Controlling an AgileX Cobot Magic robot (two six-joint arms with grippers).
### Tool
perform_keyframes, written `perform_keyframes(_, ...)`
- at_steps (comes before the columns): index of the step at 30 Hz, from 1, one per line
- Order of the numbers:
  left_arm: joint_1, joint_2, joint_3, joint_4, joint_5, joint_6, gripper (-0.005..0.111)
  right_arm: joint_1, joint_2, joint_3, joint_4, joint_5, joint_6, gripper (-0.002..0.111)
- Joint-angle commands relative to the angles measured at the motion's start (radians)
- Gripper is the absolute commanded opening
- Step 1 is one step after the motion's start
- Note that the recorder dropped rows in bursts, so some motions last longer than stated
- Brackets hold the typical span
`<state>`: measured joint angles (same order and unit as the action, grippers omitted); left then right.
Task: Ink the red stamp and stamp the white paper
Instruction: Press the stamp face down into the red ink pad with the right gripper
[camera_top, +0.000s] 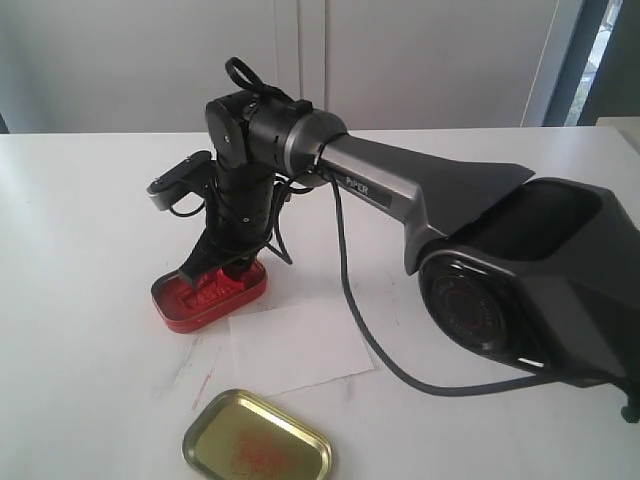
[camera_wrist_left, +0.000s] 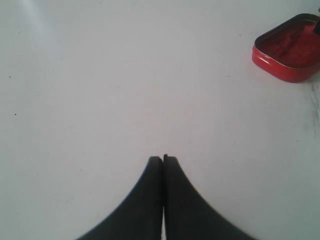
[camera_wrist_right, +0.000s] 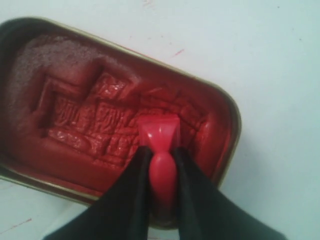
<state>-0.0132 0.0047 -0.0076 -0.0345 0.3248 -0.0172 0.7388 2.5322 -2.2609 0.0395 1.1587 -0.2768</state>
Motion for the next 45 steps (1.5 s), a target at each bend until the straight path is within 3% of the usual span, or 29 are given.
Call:
perform_keyframes(1, 0.002, -0.005, 0.008, -0.002, 0.008, -0.004, 0.000, -0.001, 0.094, 0.036, 0.010, 0.026, -0.009, 0.000)
perform_keyframes(45, 0.002, -0.005, 0.008, -0.002, 0.008, -0.004, 0.000, -0.001, 0.018, 0.036, -0.002, 0.023, 0.003, 0.000)
